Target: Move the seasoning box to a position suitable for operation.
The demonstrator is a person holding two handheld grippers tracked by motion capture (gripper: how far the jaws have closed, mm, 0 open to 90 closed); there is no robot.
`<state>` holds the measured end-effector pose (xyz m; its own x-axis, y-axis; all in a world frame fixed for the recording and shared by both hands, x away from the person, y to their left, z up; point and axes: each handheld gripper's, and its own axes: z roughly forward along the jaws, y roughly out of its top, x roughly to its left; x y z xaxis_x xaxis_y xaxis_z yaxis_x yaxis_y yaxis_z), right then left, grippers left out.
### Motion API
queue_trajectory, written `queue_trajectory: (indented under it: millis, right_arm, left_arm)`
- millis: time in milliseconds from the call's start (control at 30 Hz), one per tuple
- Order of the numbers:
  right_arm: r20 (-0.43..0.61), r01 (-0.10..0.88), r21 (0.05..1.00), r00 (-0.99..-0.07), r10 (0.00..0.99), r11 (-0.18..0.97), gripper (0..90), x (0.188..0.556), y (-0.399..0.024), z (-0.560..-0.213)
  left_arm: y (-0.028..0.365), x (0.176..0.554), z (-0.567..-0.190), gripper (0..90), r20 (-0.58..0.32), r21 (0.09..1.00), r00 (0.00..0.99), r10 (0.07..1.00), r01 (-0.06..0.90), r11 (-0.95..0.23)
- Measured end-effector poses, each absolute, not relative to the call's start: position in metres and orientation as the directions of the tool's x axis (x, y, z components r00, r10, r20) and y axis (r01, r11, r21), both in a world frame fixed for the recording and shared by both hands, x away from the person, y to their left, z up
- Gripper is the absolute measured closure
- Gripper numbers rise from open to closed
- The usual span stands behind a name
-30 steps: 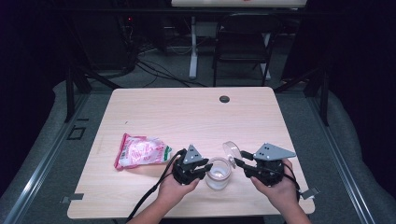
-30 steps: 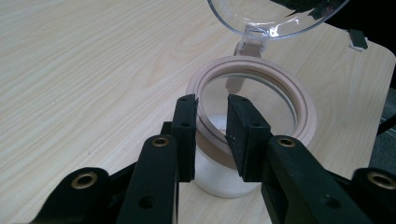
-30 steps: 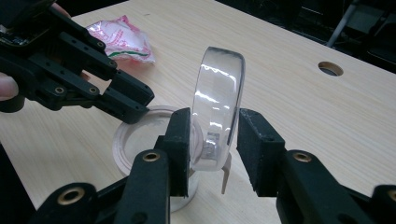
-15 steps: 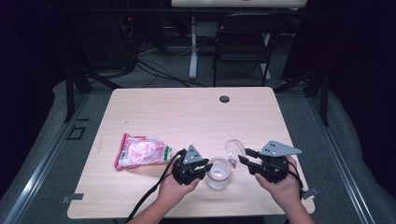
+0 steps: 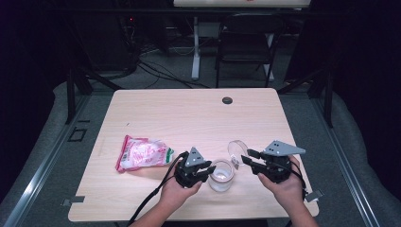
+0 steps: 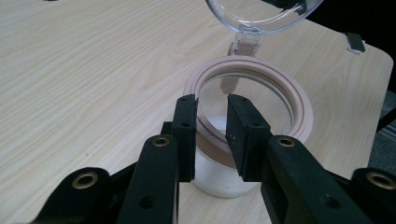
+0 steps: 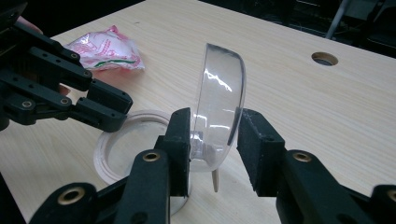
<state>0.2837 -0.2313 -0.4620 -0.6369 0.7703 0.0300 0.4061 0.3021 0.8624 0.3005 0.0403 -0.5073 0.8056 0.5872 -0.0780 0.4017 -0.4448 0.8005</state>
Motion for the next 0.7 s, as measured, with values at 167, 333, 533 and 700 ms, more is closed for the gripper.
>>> queue_trajectory:
  millis: [167, 333, 533, 700]
  right_arm:
    - [0.049, 0.412, 0.864, -0.640, 0.767, 0.288, 67.5, 0.291, -0.232, -0.463]
    - [0.054, 0.409, 0.869, -0.640, 0.767, 0.280, 69.1, 0.300, -0.233, -0.464]
    - [0.051, 0.406, 0.869, -0.639, 0.767, 0.281, 70.0, 0.306, -0.232, -0.464]
    - [0.044, 0.404, 0.870, -0.636, 0.770, 0.283, 69.5, 0.307, -0.231, -0.464]
  left_arm:
    - [0.040, 0.300, -0.508, 73.0, -0.079, 0.803, 0.804, 0.590, 0.402, -0.440]
    - [0.039, 0.300, -0.508, 72.8, -0.082, 0.808, 0.801, 0.593, 0.401, -0.431]
    - [0.039, 0.300, -0.508, 72.8, -0.083, 0.811, 0.800, 0.594, 0.401, -0.426]
    - [0.039, 0.300, -0.508, 71.7, -0.081, 0.810, 0.799, 0.596, 0.401, -0.427]
